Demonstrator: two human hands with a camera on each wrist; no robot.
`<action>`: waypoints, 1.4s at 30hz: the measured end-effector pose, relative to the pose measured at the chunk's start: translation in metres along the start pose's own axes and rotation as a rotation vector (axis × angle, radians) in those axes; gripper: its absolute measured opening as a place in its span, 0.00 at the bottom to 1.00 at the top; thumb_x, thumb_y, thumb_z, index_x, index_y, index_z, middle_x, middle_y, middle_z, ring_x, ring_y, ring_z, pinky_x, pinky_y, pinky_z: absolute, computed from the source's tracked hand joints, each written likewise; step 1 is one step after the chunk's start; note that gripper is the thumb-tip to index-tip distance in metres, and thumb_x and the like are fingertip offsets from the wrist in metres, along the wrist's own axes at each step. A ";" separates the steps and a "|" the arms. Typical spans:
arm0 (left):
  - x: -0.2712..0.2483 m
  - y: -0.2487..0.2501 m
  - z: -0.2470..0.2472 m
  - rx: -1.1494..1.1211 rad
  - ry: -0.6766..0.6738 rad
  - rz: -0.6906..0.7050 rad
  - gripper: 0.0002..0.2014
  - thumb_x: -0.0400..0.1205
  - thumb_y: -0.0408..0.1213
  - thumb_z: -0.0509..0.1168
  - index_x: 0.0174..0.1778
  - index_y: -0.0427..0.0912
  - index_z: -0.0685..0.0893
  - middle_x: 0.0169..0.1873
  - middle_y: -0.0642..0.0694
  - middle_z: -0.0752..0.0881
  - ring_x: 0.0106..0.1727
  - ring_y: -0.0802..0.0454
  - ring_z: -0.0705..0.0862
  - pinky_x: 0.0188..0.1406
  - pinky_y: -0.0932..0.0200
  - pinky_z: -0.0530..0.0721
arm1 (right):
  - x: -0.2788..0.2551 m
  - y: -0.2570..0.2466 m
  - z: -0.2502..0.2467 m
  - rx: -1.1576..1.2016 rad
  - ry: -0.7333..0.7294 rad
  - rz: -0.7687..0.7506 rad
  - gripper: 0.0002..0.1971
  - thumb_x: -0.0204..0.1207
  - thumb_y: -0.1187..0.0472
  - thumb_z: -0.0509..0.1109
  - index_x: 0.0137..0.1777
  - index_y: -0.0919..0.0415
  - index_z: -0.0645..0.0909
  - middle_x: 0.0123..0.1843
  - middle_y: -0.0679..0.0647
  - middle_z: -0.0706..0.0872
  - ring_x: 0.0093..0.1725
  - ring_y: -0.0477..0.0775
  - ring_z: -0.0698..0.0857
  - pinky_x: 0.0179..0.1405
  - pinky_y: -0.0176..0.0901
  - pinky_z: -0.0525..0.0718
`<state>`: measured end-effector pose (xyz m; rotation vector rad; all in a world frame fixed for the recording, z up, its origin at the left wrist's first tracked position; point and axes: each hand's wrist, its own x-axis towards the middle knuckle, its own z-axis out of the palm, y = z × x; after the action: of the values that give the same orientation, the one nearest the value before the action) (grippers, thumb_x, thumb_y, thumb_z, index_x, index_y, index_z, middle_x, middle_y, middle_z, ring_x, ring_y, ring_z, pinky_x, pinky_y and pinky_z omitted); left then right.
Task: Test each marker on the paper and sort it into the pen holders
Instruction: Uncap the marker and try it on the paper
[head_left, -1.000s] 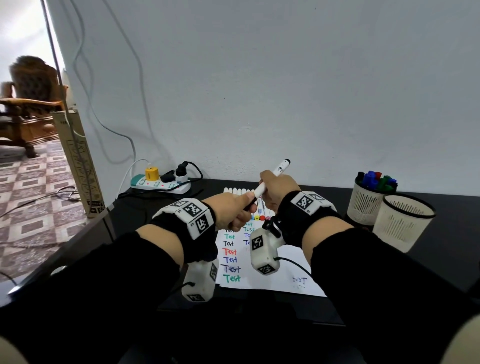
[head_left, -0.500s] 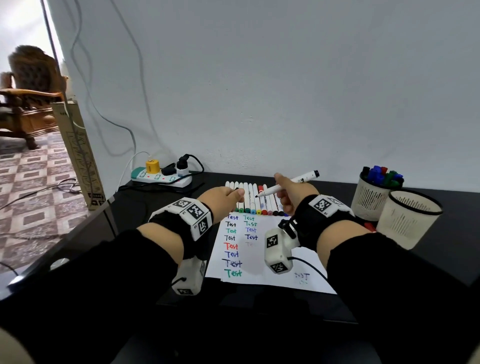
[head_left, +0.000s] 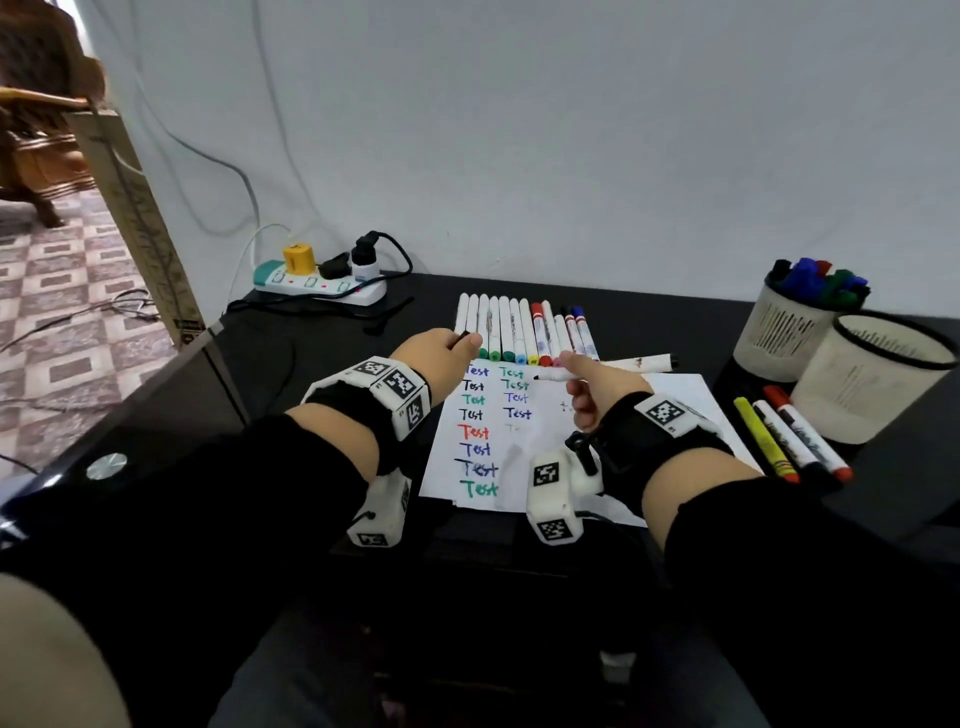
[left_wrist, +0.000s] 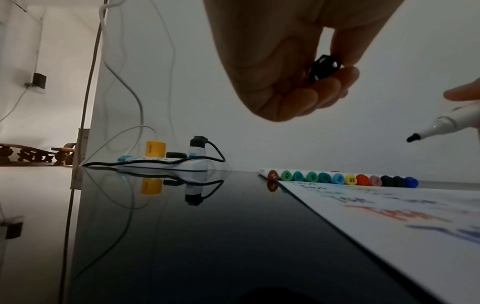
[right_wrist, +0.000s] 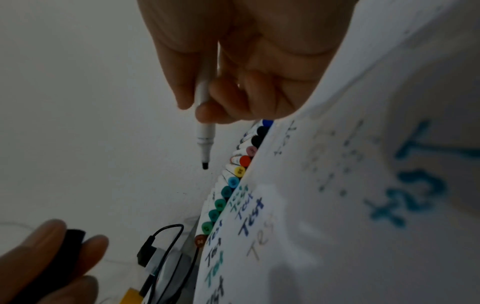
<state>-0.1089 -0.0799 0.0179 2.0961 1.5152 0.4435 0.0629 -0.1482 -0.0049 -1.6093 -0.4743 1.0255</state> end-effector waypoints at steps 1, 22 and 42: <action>0.001 0.000 0.000 0.008 0.001 0.005 0.20 0.86 0.53 0.49 0.49 0.42 0.78 0.41 0.46 0.82 0.37 0.52 0.77 0.35 0.59 0.70 | 0.001 0.003 0.001 -0.021 -0.001 -0.003 0.12 0.73 0.55 0.76 0.36 0.61 0.81 0.26 0.53 0.77 0.20 0.46 0.68 0.13 0.33 0.64; 0.007 -0.005 0.004 0.057 -0.111 -0.052 0.25 0.87 0.53 0.46 0.62 0.41 0.82 0.52 0.42 0.84 0.53 0.46 0.81 0.51 0.57 0.74 | 0.005 0.018 0.007 -0.579 -0.182 -0.338 0.18 0.77 0.50 0.71 0.31 0.56 0.70 0.29 0.53 0.82 0.24 0.47 0.74 0.23 0.37 0.69; 0.005 0.000 0.010 0.082 -0.140 -0.042 0.24 0.87 0.53 0.46 0.60 0.41 0.82 0.48 0.44 0.82 0.49 0.49 0.79 0.48 0.58 0.72 | 0.009 0.022 0.009 -0.551 -0.149 -0.317 0.19 0.76 0.58 0.71 0.29 0.56 0.66 0.24 0.53 0.75 0.23 0.48 0.72 0.24 0.36 0.70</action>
<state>-0.1016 -0.0772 0.0100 2.1059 1.5156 0.2180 0.0563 -0.1428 -0.0284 -1.8576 -1.1526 0.8125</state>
